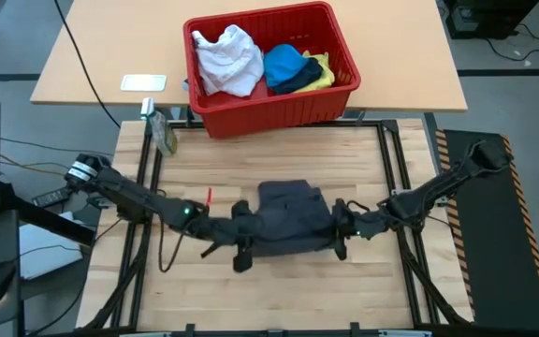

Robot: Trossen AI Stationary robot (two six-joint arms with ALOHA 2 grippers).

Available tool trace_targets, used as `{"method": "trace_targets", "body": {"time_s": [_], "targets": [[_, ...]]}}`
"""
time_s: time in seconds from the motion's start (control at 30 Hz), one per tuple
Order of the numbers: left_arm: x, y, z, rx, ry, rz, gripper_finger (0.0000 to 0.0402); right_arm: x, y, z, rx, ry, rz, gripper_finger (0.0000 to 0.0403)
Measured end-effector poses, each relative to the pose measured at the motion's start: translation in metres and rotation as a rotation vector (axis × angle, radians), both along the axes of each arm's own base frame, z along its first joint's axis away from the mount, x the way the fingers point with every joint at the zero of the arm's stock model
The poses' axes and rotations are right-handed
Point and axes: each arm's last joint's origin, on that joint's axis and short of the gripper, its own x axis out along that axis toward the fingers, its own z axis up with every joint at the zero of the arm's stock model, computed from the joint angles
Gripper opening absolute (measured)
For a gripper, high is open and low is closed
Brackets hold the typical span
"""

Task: Fold laundry
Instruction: Fold the black shorts

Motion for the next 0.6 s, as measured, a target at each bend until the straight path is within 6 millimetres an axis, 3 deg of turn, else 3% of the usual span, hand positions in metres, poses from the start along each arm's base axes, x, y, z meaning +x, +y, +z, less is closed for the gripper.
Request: {"method": "trace_targets", "body": {"time_s": [0.13,0.2,0.4,0.6], "targets": [[0.011,0.035,0.02,0.083,-0.038,0.078,0.0012,0.005,-0.016,0.01,-0.091,-0.045,-0.087,0.0025],[0.014,0.059,0.016,0.087,0.0,0.161,0.0012,0.008,-0.029,0.009,-0.114,-0.039,-0.18,0.0026],[0.031,0.131,-0.031,0.053,0.206,0.427,0.0012,0.002,-0.076,-0.023,-0.006,0.081,-0.51,0.0056],[0.057,0.171,-0.09,-0.002,0.301,0.429,0.0015,-0.017,-0.108,-0.064,0.018,0.13,-0.667,0.0083]]}}
